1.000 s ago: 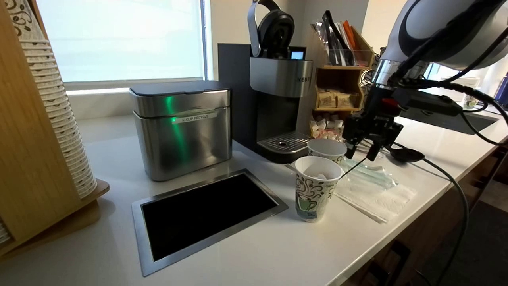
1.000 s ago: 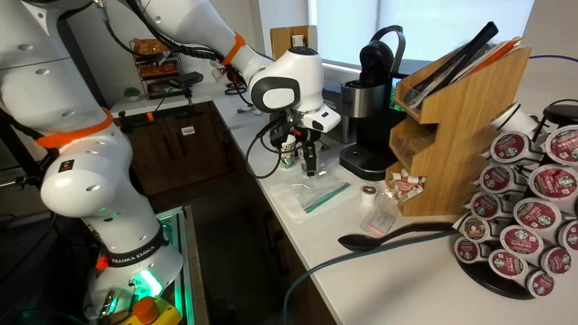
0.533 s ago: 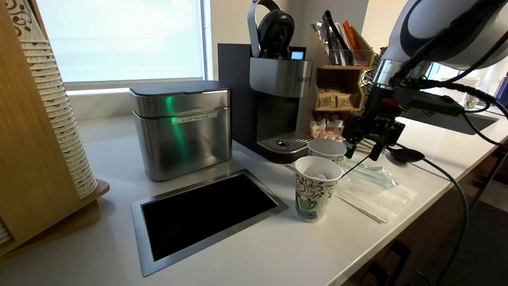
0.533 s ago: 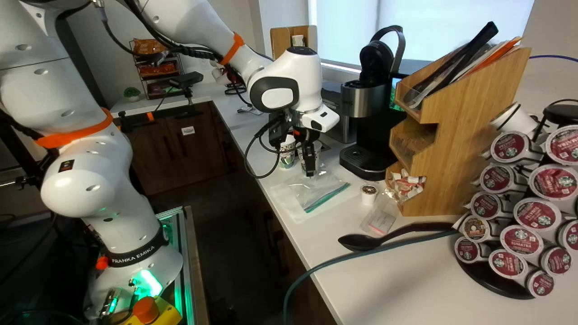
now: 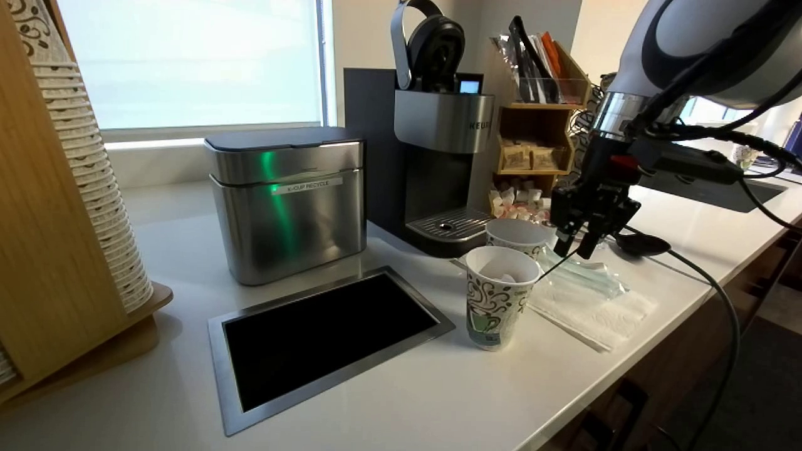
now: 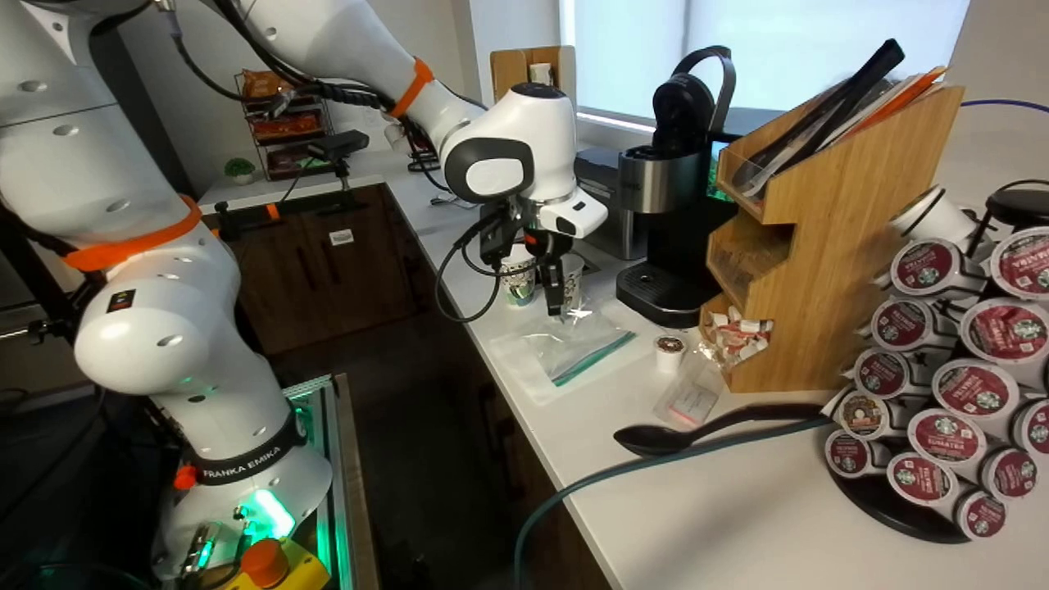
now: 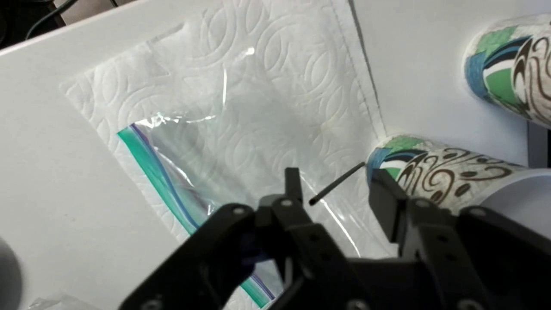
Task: Put the items on the table in the cup
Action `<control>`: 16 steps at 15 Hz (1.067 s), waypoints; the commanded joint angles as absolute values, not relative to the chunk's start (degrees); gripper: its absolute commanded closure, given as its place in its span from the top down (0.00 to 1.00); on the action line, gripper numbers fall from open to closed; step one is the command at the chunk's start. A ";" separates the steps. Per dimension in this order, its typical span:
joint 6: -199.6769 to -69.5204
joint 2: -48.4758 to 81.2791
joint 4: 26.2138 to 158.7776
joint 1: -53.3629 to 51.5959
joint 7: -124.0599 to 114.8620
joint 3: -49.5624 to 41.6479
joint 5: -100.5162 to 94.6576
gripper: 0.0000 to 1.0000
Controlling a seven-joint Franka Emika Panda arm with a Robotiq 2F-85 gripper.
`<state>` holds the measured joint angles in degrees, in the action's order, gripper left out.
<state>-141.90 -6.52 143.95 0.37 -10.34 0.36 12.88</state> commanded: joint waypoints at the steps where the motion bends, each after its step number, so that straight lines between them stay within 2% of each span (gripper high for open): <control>1: -141.86 -8.14 145.51 0.00 -11.64 0.57 13.33 0.15; 2: -142.03 -8.15 145.56 -0.01 -11.68 0.59 13.34 0.06; 4: -142.21 -8.21 145.60 -0.02 -11.64 0.60 13.36 0.00; 10: -140.76 -11.66 145.04 0.21 -8.98 -0.55 15.26 0.01; 16: -133.78 -17.58 143.12 1.66 -3.26 -5.48 17.57 0.01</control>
